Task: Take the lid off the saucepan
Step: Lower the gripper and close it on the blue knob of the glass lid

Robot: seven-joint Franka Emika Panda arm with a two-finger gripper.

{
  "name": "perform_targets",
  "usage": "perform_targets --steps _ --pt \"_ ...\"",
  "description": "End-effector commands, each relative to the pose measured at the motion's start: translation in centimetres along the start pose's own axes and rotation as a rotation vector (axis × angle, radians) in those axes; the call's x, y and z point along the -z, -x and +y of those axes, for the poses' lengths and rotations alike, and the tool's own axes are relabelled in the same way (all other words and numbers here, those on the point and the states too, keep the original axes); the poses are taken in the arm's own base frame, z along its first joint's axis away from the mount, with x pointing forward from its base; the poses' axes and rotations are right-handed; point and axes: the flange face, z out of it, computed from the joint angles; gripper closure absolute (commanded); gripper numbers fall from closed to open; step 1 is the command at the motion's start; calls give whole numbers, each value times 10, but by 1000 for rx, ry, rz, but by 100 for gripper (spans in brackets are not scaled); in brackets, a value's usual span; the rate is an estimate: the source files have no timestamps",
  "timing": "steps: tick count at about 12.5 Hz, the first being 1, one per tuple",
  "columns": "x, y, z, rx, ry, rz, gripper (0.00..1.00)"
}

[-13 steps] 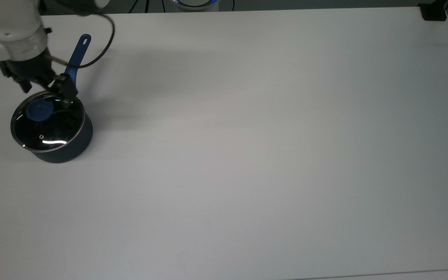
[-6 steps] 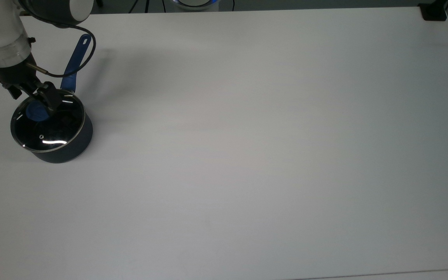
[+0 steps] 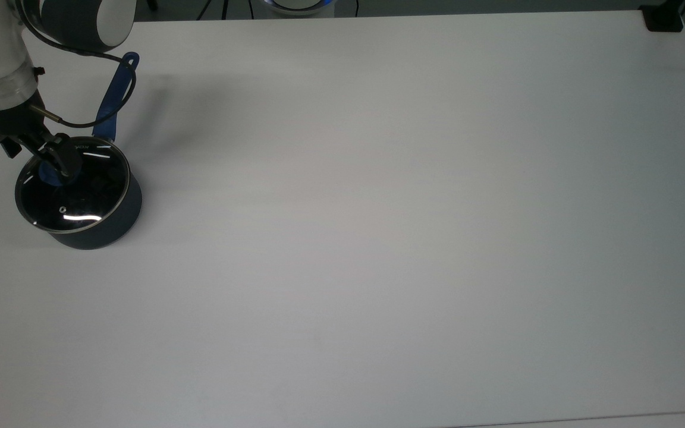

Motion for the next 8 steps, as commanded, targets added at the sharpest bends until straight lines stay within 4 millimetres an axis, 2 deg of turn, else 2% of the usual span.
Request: perform_targets --steps 1,6,8 --pt "5 -3 -4 14 -21 13 0" --pt "16 5 -7 71 -69 -38 0" --pt "10 6 -20 92 -66 -41 0"
